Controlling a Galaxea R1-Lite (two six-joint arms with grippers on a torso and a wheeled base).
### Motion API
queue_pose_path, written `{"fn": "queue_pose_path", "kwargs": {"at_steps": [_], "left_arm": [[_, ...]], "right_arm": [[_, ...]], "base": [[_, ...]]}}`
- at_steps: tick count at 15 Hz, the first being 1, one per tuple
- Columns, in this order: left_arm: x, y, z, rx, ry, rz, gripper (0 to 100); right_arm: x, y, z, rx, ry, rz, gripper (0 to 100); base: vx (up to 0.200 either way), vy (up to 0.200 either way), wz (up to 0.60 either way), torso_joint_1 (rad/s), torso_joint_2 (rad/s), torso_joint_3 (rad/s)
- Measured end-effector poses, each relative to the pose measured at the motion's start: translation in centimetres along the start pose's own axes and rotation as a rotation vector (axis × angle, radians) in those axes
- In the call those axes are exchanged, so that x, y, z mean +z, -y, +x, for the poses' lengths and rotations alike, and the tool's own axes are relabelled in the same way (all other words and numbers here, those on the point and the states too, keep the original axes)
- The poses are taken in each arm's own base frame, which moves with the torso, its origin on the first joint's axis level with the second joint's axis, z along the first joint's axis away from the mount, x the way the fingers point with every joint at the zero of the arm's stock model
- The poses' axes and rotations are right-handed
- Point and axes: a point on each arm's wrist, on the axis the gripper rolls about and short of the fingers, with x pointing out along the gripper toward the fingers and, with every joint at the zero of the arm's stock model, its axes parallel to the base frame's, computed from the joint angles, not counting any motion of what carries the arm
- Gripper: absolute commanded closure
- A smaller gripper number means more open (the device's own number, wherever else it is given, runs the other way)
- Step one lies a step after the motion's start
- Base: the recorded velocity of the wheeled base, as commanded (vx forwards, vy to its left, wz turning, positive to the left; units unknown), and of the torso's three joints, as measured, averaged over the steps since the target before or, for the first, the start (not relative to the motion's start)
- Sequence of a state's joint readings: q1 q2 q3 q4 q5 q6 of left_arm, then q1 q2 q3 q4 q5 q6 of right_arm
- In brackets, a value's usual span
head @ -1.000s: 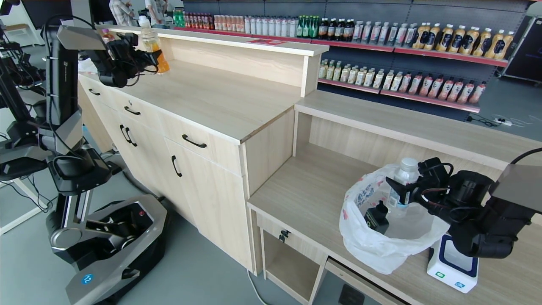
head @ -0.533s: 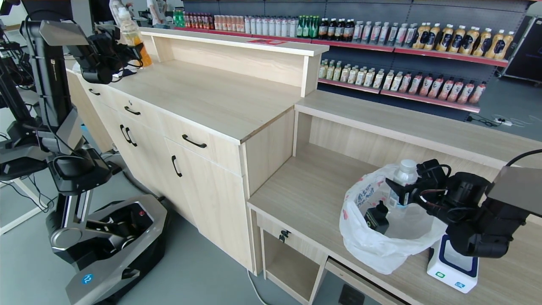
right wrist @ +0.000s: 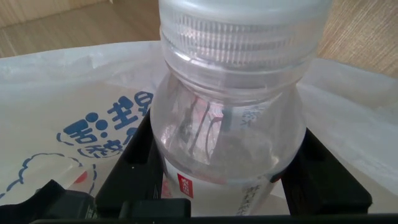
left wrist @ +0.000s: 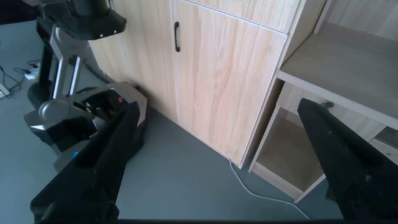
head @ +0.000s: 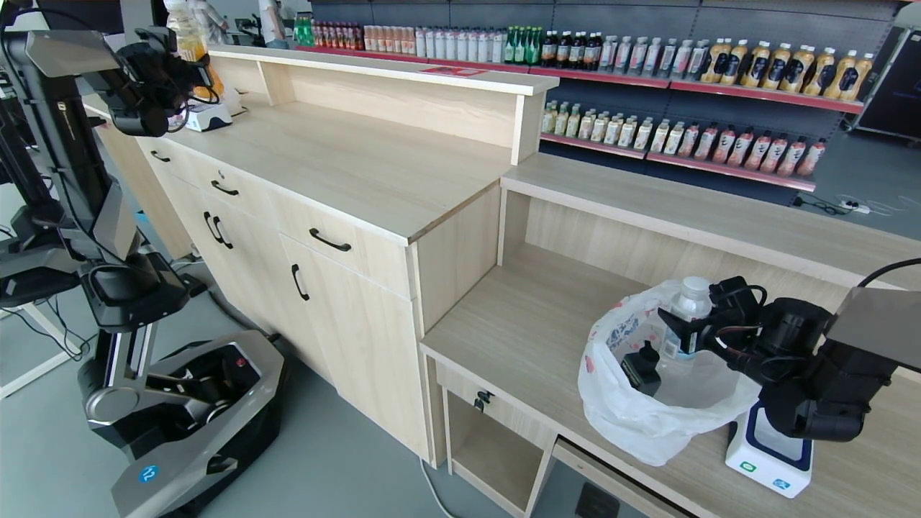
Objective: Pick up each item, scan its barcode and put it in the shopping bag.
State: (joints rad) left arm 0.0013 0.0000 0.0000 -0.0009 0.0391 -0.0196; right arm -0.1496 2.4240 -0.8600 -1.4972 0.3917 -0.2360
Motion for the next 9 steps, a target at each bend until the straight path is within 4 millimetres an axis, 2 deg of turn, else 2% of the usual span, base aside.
{"fn": "queue_pose_path", "kwargs": {"at_steps": [9], "left_arm": [[0.01,0.0,0.0,0.0,0.0,0.0,0]], "right_arm": [[-0.39,-0.1,0.07,0.007,-0.008,0.004,100]], "base": [[0.0,0.0,0.0,0.0,0.0,0.0]]}}
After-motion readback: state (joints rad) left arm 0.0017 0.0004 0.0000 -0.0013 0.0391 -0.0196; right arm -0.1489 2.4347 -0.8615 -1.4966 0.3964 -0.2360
